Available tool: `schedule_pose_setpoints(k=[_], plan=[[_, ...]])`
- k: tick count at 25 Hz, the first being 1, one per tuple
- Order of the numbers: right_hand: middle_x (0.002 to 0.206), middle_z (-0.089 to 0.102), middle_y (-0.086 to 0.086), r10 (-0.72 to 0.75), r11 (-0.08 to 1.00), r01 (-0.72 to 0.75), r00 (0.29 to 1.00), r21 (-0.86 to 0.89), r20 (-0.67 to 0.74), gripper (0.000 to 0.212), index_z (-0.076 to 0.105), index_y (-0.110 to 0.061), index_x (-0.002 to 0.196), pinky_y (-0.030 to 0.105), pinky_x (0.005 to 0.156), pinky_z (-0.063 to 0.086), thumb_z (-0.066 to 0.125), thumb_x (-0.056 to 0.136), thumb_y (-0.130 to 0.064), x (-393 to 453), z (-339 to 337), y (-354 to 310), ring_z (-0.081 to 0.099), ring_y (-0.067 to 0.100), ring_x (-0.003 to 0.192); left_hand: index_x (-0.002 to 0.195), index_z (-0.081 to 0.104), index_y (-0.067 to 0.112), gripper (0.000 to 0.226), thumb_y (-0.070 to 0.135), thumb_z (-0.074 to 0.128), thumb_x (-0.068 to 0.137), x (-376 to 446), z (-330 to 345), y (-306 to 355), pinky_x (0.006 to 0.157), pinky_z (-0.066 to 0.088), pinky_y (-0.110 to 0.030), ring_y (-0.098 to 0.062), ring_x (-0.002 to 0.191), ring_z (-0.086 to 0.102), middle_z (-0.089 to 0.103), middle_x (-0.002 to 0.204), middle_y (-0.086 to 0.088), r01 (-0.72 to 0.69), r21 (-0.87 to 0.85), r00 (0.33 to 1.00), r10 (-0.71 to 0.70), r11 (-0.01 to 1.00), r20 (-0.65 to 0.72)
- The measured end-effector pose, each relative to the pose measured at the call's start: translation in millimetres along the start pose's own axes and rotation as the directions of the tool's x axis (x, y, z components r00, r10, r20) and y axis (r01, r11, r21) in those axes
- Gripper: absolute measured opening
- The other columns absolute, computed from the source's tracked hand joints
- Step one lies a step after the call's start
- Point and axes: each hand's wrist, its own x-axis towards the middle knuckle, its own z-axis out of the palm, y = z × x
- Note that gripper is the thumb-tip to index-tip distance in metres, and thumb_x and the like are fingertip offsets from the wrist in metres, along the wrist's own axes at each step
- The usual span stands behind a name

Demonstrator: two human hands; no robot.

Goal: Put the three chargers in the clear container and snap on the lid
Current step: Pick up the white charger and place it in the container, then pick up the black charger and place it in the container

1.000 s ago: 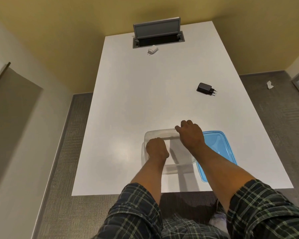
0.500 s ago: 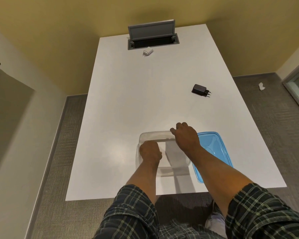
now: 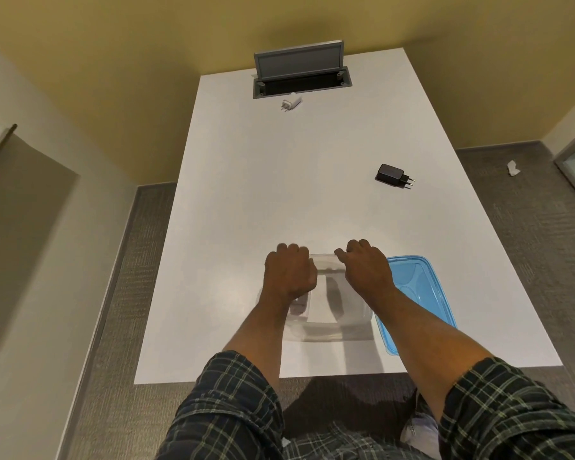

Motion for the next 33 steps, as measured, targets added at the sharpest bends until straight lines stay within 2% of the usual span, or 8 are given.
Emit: schedule_pose_setpoints(k=[3,6,10,14,16,19,29,33], plan=[[0.103,0.064,0.008,-0.006,0.999,0.005,1.000,0.043,0.013,0.045,0.067,-0.017,0.118,0.033,0.066,0.043,0.049,0.082,0.003,3.2,3.1,-0.2,0.057,0.029,0.096,0.112,0.063,0.012,0.032,0.032,0.052,0.090,-2.9,7.1,-12.2,0.077,0.046,-0.040,-0.032,0.094,0.058,0.062,0.104,-0.008,0.063,-0.051,0.992,-0.068,0.997,-0.109],[0.100,0.066,0.008,-0.018,0.999,0.018,1.000,0.046,0.006,0.043,0.069,-0.018,0.117,0.033,0.064,0.043,0.052,0.082,0.000,1.9,3.5,2.3,0.059,0.030,0.091,0.146,0.044,0.010,0.052,0.038,0.038,0.102,-9.0,23.0,-13.9,0.100,0.043,-0.042,-0.031,0.125,0.051,0.053,0.140,-0.008,0.135,-0.109,0.989,-0.129,0.985,0.068],[0.089,0.070,0.004,0.005,1.000,-0.006,0.994,-0.006,-0.108,0.026,0.070,-0.018,0.103,0.034,0.062,0.044,0.048,0.099,-0.031,0.5,9.2,3.9,0.063,0.029,0.078,0.157,0.025,0.004,0.061,0.040,0.030,0.107,-7.4,33.8,-12.4,0.117,0.035,-0.042,-0.030,0.149,0.030,0.030,0.163,-0.013,0.206,-0.235,0.970,-0.166,0.950,0.178],[0.088,0.069,0.008,0.153,0.987,-0.140,0.970,0.079,-0.188,0.035,0.070,-0.015,0.101,0.038,0.064,0.045,0.043,0.101,-0.038,15.4,4.0,7.9,0.063,0.031,0.079,0.151,0.039,0.006,0.053,0.036,0.030,0.108,-6.7,30.8,-13.0,0.113,0.038,-0.041,-0.029,0.144,0.038,0.043,0.155,-0.011,0.208,-0.309,0.975,-0.172,0.928,0.140],[0.097,0.069,0.010,0.234,0.969,-0.220,0.963,0.113,-0.134,0.035,0.068,-0.013,0.107,0.040,0.069,0.045,0.043,0.101,-0.035,32.6,-0.3,16.0,0.062,0.033,0.087,0.128,0.058,0.007,0.042,0.033,0.031,0.108,-3.4,27.1,-14.6,0.100,0.046,-0.041,-0.032,0.126,0.054,0.061,0.131,-0.010,0.195,-0.324,0.980,-0.173,0.926,0.095],[0.113,0.063,0.013,0.314,0.942,-0.309,0.949,0.130,-0.020,0.030,0.061,-0.009,0.117,0.042,0.080,0.044,0.046,0.098,-0.026,58.2,1.1,35.4,0.057,0.034,0.104,0.093,0.061,0.010,0.044,0.035,0.028,0.108,5.1,18.9,-17.9,0.080,0.048,-0.040,-0.034,0.096,0.063,0.066,0.097,-0.008,0.171,-0.198,0.982,-0.150,0.965,0.115],[0.133,0.050,0.013,0.332,0.918,-0.358,0.929,0.169,0.165,0.043,0.041,-0.012,0.140,0.045,0.097,0.042,0.042,0.099,-0.024,125.8,14.1,79.4,0.048,0.035,0.123,0.092,0.061,0.010,0.053,0.051,0.030,0.105,20.3,19.7,-15.7,0.086,0.049,-0.042,-0.033,0.091,0.063,0.066,0.092,-0.009,0.123,-0.182,0.970,-0.080,0.975,0.229],[0.137,0.048,0.014,0.366,0.912,-0.380,0.924,0.154,0.113,0.044,0.039,-0.009,0.141,0.046,0.094,0.044,0.042,0.099,-0.021,154.4,15.5,103.6,0.049,0.036,0.124,0.087,0.058,0.012,0.052,0.051,0.029,0.105,21.9,27.1,-15.1,0.080,0.050,-0.043,-0.033,0.086,0.062,0.065,0.088,-0.008,0.109,-0.169,0.980,-0.077,0.980,0.184]])
